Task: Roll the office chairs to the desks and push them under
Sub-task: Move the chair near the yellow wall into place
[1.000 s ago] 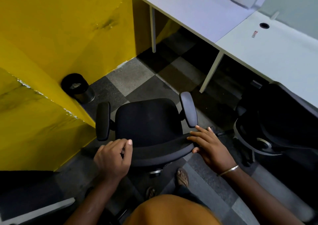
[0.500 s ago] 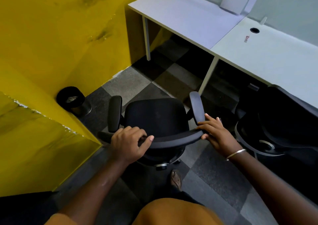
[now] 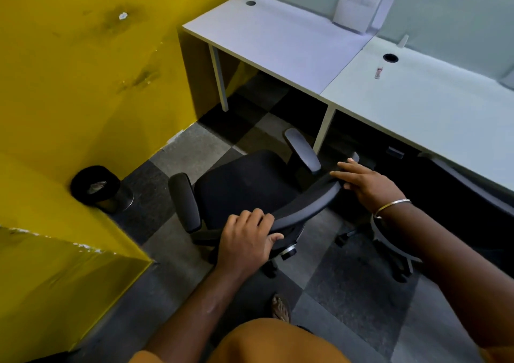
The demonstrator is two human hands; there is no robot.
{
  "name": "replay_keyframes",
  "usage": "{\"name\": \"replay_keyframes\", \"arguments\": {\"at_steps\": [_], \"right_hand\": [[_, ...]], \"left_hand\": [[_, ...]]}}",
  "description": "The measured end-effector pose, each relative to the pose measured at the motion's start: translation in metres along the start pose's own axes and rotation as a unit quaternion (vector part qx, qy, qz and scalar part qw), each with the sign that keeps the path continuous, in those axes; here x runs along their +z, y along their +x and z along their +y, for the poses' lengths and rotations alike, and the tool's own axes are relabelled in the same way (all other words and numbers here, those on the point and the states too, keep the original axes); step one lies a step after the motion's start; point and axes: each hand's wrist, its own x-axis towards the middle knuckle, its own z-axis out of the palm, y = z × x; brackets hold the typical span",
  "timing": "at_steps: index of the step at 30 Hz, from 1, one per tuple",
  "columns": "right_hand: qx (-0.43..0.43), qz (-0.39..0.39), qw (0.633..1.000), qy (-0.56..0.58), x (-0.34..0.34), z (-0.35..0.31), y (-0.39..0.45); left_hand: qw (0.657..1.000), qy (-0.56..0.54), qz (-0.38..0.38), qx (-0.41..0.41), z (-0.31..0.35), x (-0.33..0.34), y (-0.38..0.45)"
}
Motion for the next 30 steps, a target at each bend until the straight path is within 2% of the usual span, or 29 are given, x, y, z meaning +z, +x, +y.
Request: {"name": "replay_keyframes", "arguments": {"at_steps": [2, 6, 12, 17, 20, 23, 26, 28, 30], "right_hand": [[-0.007, 0.007, 1.0, 0.001, -0.006, 0.009, 0.006], [-0.001, -0.059, 0.998, -0.032, -0.019, 0.021, 0.027], [0.04, -0.049, 0.996, -0.07, -0.025, 0.013, 0.069], [0.087, -0.052, 0.992, -0.077, -0.021, -0.001, 0.103], [0.128, -0.057, 0.988, -0.061, -0.015, -0.007, 0.124], [0.142, -0.052, 0.987, -0.056, -0.015, -0.001, 0.149], [0.18, -0.091, 0.976, -0.083, -0.013, 0.018, 0.163], [0.175, -0.11, 0.973, -0.099, 0.001, 0.029, 0.166], [0.163, -0.082, 0.979, -0.095, 0.018, 0.034, 0.159]], "left_hand": [[1.0, 0.003, -0.002, 0.014, 0.004, 0.003, 0.017], [0.999, 0.006, 0.006, 0.039, -0.009, 0.006, 0.049], [0.994, 0.025, 0.015, 0.105, -0.07, 0.008, 0.114], [0.997, -0.003, -0.003, 0.077, -0.118, 0.014, 0.176], [0.994, -0.014, -0.032, 0.102, -0.137, 0.019, 0.211], [0.994, -0.023, -0.044, 0.101, -0.14, 0.026, 0.242], [0.993, -0.017, -0.049, 0.109, -0.126, 0.036, 0.248], [0.993, -0.023, -0.041, 0.112, -0.124, 0.039, 0.242], [0.993, -0.045, -0.041, 0.105, -0.122, 0.039, 0.229]]}}
